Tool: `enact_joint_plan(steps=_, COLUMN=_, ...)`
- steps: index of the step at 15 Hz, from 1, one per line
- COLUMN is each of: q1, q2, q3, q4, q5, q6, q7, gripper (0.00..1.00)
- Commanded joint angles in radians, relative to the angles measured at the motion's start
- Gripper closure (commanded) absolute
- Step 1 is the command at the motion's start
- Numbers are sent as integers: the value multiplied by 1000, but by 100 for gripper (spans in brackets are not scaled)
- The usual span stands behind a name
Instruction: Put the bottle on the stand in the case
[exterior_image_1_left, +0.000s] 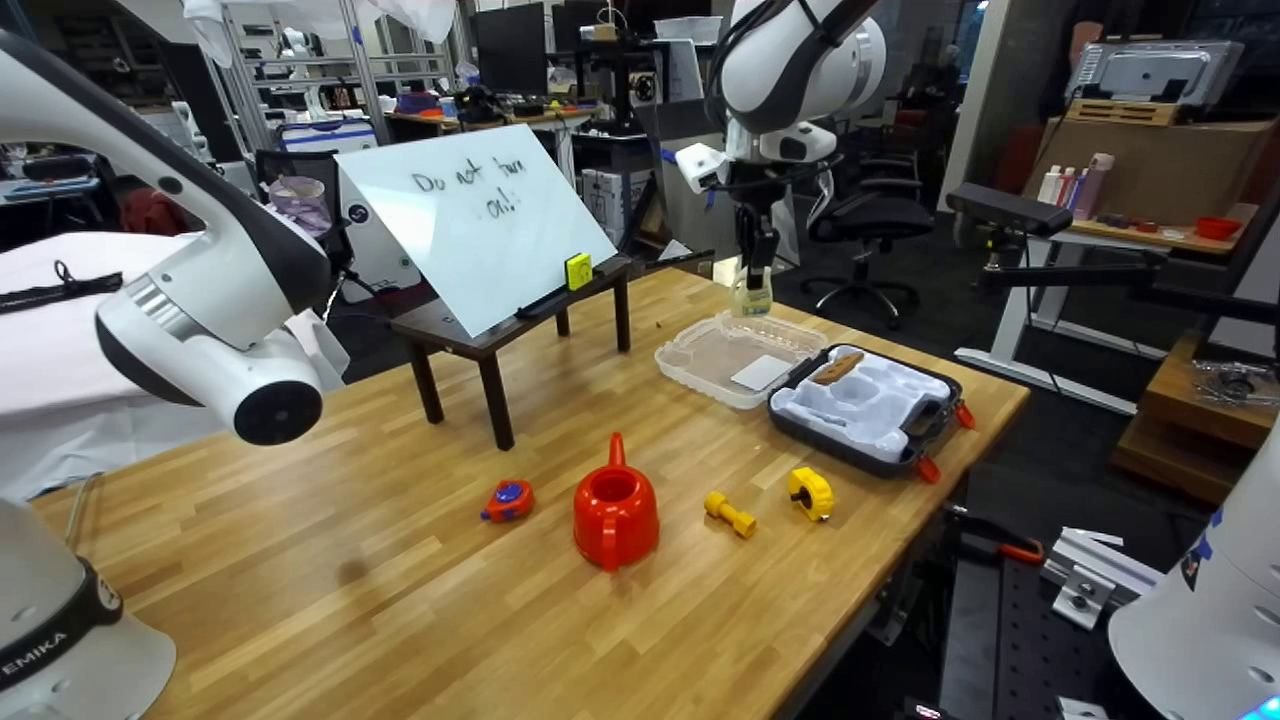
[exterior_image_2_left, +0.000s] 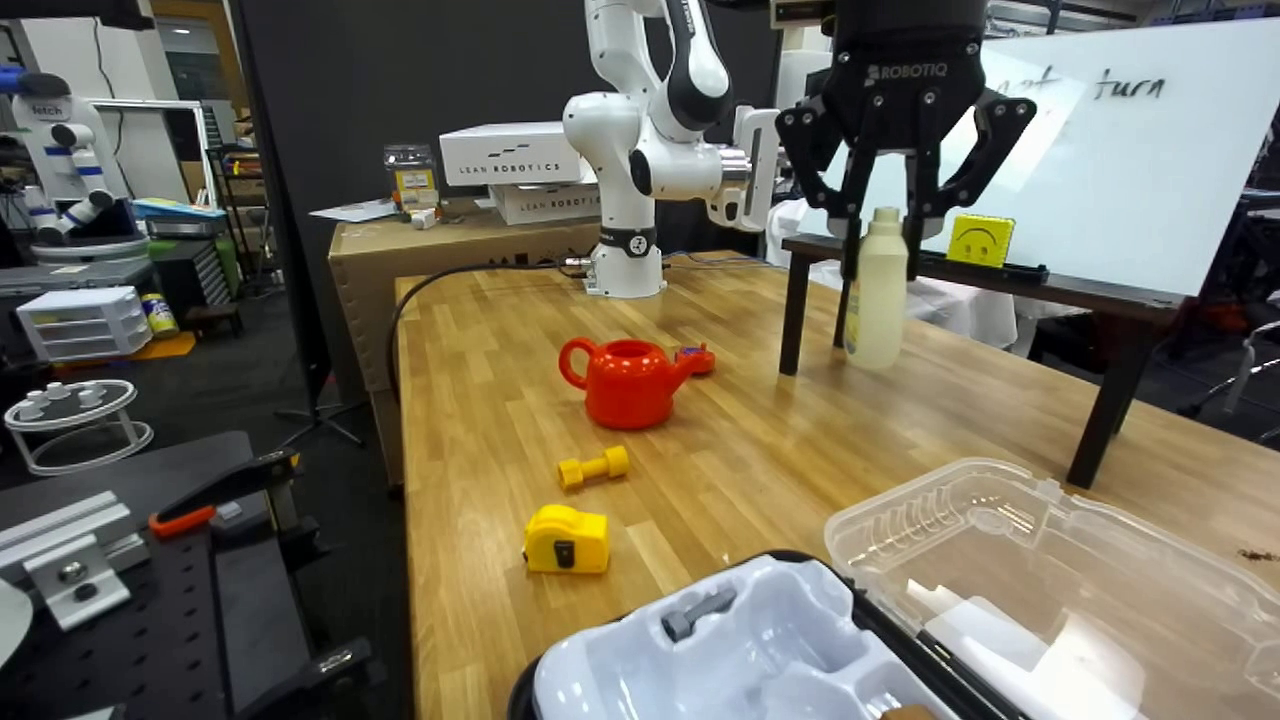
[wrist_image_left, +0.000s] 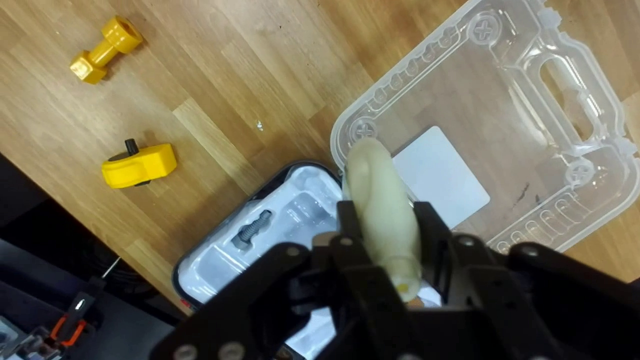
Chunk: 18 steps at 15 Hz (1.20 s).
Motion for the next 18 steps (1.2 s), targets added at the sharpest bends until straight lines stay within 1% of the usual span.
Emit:
enact_joint_plan(steps=1, q1=-19, q2=-6, q3=19, q4=-1, q5=-3, q6=-3, q7=4, gripper=68)
enact_joint_plan(steps=5, q1=-20, q2=-11, q3=20, q4=-6, q5=-3, q6=-2, q7=7, gripper=68)
enact_joint_plan(steps=6, q1=-20, q2=-11, q3=20, q4=-6, q5=-3, q6=-2, q7=7, gripper=92)
enact_joint_plan(steps=7, q1=-25, q2=12, q3=16, q4=8, q5=13, q6=-16, q7=33, gripper=92)
enact_joint_plan(steps=9, q1=-37, q2=44, q3=-2, q4=14, q5=3, q6=-7, q7=95, gripper=92)
enact_joint_plan(steps=12, q1=-78, q2=92, q3=-44, q4=12, q5=12, q6=-10, q7=168, gripper=92)
enact_joint_plan(steps=15, q1=-118, q2=127, q3=-86, q4=-5, q5=31, q6=-21, q7=205, gripper=92)
enact_joint_plan(steps=18, q1=-143, q2=130, q3=-101, q4=-32, q5=72, q6=-51, q7=218, gripper=92)
